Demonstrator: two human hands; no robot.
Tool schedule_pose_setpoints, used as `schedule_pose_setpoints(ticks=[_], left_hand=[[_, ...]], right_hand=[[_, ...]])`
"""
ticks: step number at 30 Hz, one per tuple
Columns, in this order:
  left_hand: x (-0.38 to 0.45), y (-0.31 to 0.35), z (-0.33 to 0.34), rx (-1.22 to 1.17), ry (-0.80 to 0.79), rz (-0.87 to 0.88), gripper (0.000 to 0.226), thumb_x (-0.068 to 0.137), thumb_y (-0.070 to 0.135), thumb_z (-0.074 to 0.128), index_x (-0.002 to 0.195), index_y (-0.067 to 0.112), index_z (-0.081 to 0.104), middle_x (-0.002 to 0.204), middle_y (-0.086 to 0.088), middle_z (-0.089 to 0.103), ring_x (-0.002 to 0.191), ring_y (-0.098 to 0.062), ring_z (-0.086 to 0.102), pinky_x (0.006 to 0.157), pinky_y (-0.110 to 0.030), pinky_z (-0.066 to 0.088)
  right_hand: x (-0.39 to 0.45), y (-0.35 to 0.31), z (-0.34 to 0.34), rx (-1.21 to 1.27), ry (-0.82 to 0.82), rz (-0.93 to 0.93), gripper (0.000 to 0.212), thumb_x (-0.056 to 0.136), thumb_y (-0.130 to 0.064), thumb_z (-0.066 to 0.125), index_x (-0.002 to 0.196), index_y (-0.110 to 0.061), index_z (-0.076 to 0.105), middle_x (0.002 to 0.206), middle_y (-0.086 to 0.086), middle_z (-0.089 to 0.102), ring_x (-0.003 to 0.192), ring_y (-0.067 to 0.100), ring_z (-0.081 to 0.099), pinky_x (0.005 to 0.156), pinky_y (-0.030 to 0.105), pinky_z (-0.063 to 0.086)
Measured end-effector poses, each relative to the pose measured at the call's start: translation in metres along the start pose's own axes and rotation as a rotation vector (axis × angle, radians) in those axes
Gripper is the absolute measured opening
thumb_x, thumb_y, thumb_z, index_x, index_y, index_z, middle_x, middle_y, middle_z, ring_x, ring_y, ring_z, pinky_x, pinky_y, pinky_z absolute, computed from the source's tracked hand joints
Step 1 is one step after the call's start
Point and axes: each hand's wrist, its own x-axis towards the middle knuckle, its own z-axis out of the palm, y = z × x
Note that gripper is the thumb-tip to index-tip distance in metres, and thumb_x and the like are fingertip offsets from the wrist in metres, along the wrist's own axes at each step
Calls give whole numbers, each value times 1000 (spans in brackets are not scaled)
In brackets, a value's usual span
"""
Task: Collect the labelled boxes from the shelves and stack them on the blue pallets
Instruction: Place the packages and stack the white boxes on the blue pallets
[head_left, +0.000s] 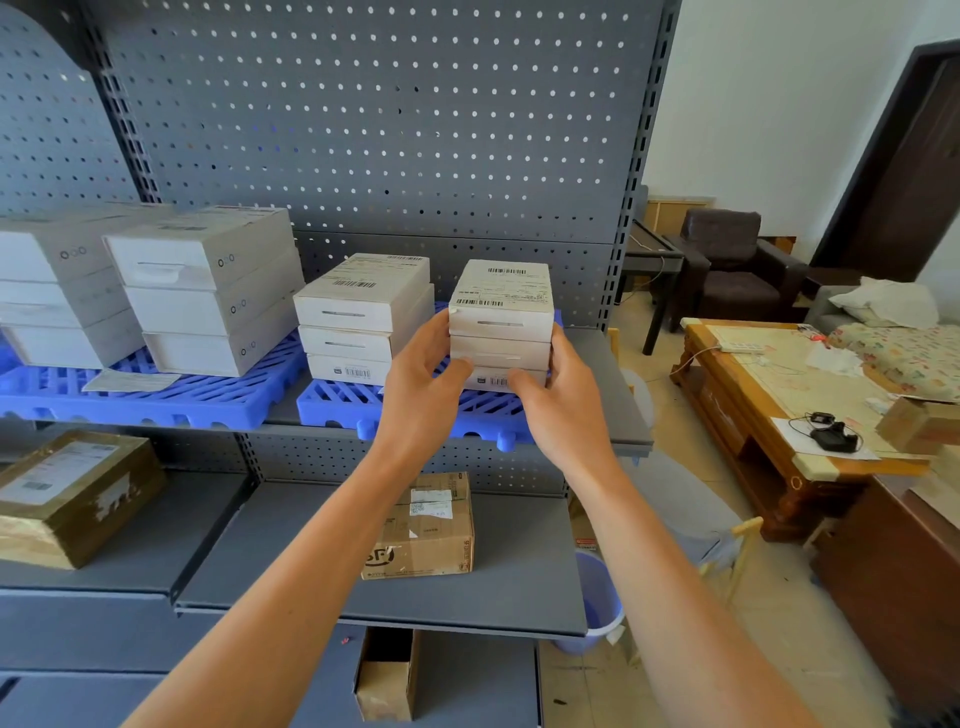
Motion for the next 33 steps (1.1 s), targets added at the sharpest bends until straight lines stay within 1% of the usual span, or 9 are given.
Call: schedule_pose_setpoints(ticks=[9,14,16,18,21,24,26,30,33], left_hand=[[0,2,-3,1,-18,9,52,98,-2,50,128,40,57,123,20,68,119,2,60,88,-11,50],[-6,2,-8,-5,-39,15,58,97,-5,49,121,48,55,118,31,66,121,6,57,88,-9,48],[-10,-2,-12,-2,-18,13,55,98,-2,51,133,40,53,123,33,60,126,5,52,86,-4,45],[-11,-7,-16,18,7,22,54,98,1,53,145,26,49,135,22,56,130,1,50,89,-4,46],[-12,-10,-21,52,19,59,50,99,2,54,144,23,54,138,15,58,126,3,53,91,-5,47],[-12,-11,-26,69,40,87,45,98,5,55,139,23,59,136,12,62,124,4,55,88,-3,44],[-13,-13,-33,68,43,110,42,98,5,55,135,23,62,131,11,65,120,4,58,89,-7,46],[-16,-13,-59,76,74,168,34,98,6,55,125,23,68,121,13,69,114,1,62,90,-13,49],[-9,-15,-89,66,153,193,30,98,7,56,119,24,70,118,14,70,108,-4,64,87,-16,51]], right_hand=[[-4,-4,0,-8,36,-7,59,89,-3,55,141,-31,47,123,-14,65,111,-1,61,81,12,51],[-12,0,-2,-30,69,15,64,90,-13,56,150,-28,39,131,-13,63,119,4,60,98,36,54],[-18,2,-4,-20,83,25,62,92,-15,56,150,-28,40,135,-13,61,123,3,57,100,39,53],[-26,1,-6,2,100,22,59,94,-14,55,149,-28,41,137,-14,59,125,-1,54,102,35,52],[-38,-4,-4,18,100,2,54,96,-10,52,147,-28,45,134,-17,60,121,-6,55,99,24,52],[-51,-8,3,9,112,13,59,95,-15,52,151,-28,40,140,-13,57,130,2,51,107,36,49],[-57,-10,10,3,126,22,59,95,-17,53,151,-29,39,144,-12,54,133,1,48,111,35,45],[-63,-29,34,-28,126,25,54,98,-13,54,150,-25,43,149,-14,48,131,-8,44,110,15,37],[-56,-43,62,-76,82,14,50,99,-17,56,147,-25,47,148,-13,49,128,-3,48,105,12,41]])
